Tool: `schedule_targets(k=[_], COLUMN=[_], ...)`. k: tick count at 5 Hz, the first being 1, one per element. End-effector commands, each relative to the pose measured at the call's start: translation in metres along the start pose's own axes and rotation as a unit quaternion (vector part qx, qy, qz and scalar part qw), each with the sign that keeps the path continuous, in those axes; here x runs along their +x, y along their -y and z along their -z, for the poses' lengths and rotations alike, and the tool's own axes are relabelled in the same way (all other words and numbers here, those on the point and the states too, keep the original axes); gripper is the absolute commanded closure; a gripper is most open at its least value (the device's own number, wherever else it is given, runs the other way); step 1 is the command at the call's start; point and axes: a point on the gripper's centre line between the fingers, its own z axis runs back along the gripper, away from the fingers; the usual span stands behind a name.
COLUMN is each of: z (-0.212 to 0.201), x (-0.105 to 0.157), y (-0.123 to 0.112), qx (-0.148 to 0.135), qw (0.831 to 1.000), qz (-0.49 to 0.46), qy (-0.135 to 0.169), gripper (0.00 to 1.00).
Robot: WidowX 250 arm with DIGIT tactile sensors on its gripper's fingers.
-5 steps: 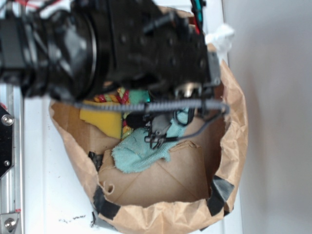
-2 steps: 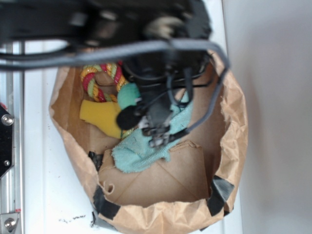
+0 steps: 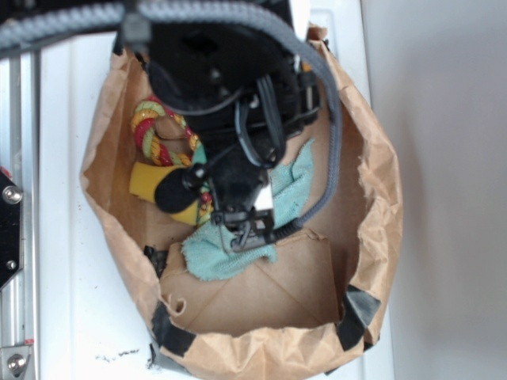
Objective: Grab the green ball.
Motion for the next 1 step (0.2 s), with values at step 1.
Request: schedule_targets(k=[1], z=[-0.0135], x=[0.0043], y=[0.0032], qx=[0.036], qw=[0.999], qz=[0.02], qy=[0.015], gripper=[1.0])
